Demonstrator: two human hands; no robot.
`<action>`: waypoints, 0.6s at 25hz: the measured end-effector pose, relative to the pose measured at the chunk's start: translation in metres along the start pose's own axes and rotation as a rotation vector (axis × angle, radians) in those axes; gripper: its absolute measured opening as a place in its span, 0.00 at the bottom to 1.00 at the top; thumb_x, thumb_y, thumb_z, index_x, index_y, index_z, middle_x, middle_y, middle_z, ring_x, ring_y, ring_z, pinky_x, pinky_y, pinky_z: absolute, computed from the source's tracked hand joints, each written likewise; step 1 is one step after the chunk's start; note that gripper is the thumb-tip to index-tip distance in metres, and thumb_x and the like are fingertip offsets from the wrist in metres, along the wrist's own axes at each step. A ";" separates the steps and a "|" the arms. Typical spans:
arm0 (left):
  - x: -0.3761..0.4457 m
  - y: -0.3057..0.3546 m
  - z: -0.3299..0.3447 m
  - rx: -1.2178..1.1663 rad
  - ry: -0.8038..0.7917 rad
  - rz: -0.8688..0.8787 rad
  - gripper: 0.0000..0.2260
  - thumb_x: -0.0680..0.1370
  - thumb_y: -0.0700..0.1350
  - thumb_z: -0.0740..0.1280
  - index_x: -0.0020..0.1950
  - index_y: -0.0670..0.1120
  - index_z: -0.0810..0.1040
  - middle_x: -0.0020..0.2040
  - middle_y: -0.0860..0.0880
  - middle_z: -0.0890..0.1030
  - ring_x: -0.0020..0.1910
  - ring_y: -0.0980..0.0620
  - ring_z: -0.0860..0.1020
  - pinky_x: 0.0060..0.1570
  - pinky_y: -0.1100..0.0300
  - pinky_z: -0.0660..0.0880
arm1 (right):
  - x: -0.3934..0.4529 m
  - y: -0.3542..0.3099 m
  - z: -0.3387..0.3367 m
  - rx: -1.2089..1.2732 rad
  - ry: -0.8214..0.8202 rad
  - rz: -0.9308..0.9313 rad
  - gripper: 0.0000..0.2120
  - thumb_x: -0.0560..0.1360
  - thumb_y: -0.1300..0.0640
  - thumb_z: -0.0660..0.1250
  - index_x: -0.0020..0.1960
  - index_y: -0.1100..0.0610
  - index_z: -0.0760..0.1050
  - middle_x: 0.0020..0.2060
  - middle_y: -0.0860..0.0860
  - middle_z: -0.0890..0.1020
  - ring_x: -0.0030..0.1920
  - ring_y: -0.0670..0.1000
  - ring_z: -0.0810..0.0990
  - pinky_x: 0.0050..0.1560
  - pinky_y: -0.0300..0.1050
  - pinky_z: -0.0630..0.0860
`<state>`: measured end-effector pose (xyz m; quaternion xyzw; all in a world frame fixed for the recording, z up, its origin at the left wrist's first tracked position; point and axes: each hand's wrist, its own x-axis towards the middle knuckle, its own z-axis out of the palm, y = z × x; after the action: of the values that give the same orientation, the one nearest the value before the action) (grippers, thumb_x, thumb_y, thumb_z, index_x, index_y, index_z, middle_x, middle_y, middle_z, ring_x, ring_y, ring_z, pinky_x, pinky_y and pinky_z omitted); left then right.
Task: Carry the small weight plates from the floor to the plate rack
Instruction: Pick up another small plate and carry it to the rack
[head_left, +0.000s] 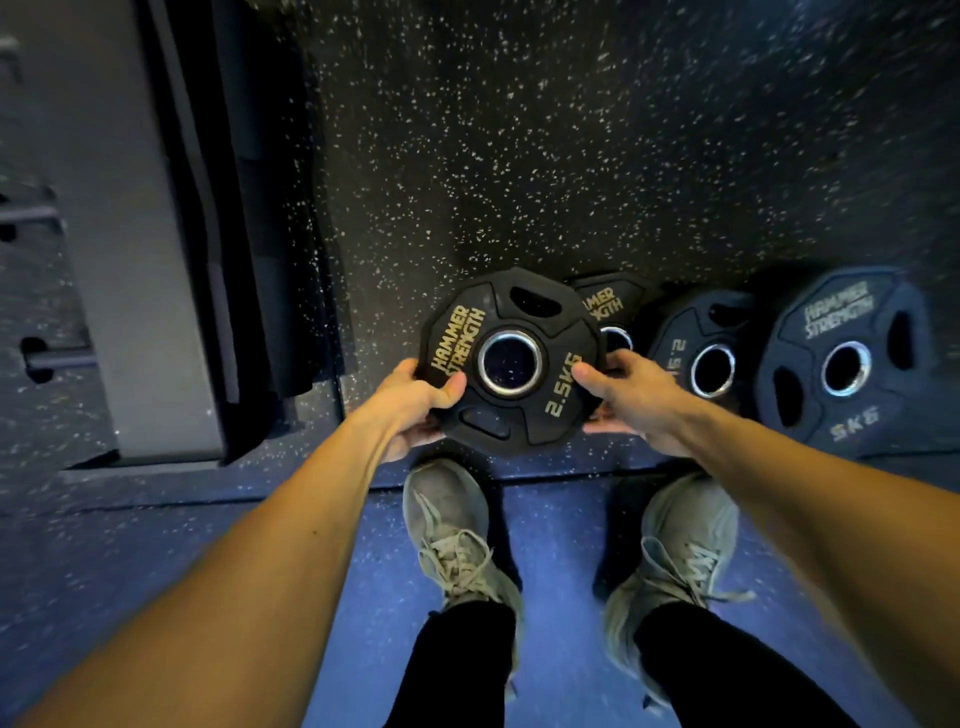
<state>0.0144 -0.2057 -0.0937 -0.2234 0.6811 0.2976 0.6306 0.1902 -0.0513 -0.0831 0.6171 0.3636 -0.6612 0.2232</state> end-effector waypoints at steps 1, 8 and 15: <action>-0.024 0.001 0.002 0.011 -0.008 -0.002 0.11 0.77 0.38 0.69 0.53 0.50 0.71 0.46 0.48 0.81 0.44 0.49 0.80 0.44 0.52 0.80 | -0.023 0.004 -0.003 0.027 -0.007 0.009 0.15 0.78 0.53 0.64 0.62 0.57 0.67 0.60 0.57 0.78 0.53 0.57 0.81 0.52 0.54 0.80; -0.233 0.009 0.009 0.122 -0.002 0.031 0.11 0.76 0.36 0.70 0.48 0.50 0.72 0.49 0.47 0.81 0.44 0.47 0.81 0.48 0.45 0.79 | -0.241 -0.003 -0.013 0.111 0.023 0.087 0.18 0.77 0.40 0.61 0.57 0.53 0.68 0.49 0.51 0.81 0.45 0.54 0.81 0.51 0.54 0.79; -0.473 0.006 0.006 0.070 0.015 0.095 0.12 0.77 0.36 0.69 0.55 0.47 0.71 0.50 0.47 0.80 0.41 0.49 0.80 0.32 0.57 0.81 | -0.464 -0.034 -0.031 -0.016 -0.070 -0.039 0.21 0.76 0.38 0.59 0.61 0.51 0.66 0.56 0.56 0.79 0.45 0.57 0.80 0.48 0.56 0.79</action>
<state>0.0640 -0.2309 0.3763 -0.1710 0.7057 0.3016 0.6179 0.2493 -0.0778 0.3784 0.5847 0.3728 -0.6835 0.2279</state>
